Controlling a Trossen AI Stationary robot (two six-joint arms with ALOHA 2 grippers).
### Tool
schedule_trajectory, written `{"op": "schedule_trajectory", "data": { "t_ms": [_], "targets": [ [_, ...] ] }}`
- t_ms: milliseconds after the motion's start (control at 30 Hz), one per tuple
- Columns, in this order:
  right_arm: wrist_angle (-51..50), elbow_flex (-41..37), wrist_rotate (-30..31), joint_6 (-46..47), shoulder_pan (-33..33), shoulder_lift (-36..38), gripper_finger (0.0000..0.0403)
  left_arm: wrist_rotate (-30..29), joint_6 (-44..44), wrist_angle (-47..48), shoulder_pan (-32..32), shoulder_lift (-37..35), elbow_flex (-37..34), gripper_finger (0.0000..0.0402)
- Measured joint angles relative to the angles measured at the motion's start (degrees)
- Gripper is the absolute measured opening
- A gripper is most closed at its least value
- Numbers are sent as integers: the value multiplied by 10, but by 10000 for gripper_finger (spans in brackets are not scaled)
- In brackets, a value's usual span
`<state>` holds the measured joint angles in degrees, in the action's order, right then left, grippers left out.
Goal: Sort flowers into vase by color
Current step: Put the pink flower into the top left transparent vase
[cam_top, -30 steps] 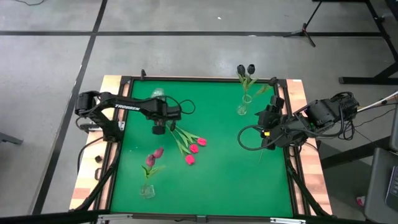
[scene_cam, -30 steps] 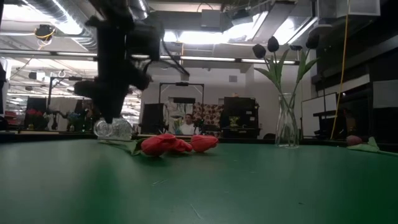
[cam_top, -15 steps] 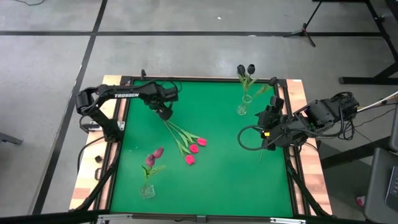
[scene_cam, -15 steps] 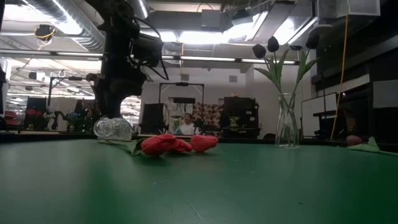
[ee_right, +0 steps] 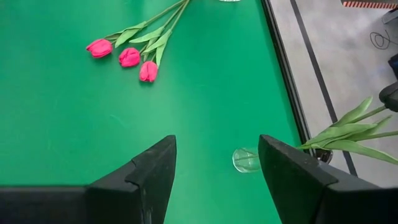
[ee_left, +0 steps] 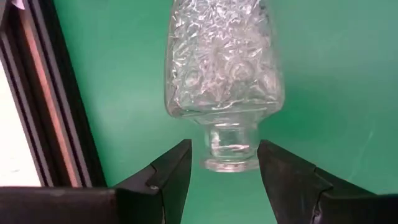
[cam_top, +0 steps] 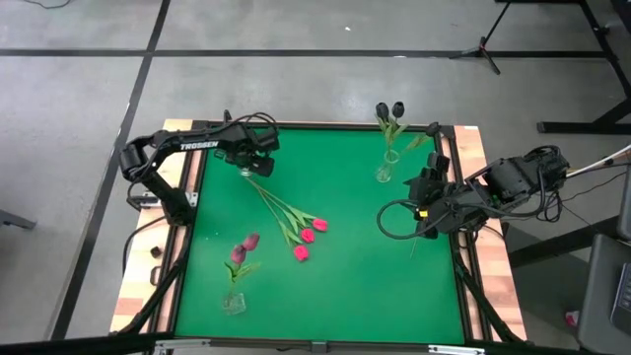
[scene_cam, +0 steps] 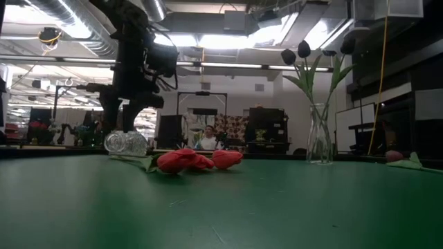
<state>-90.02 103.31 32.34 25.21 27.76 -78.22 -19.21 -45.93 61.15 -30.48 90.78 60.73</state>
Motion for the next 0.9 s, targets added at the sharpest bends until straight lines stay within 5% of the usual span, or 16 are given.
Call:
{"op": "schedule_trajectory", "data": {
  "t_ms": [900],
  "targets": [
    [0, 0, -34, -26, 0, 0, 227, 44, 60, -11, 18, 0, 0, 181]
  ]
}}
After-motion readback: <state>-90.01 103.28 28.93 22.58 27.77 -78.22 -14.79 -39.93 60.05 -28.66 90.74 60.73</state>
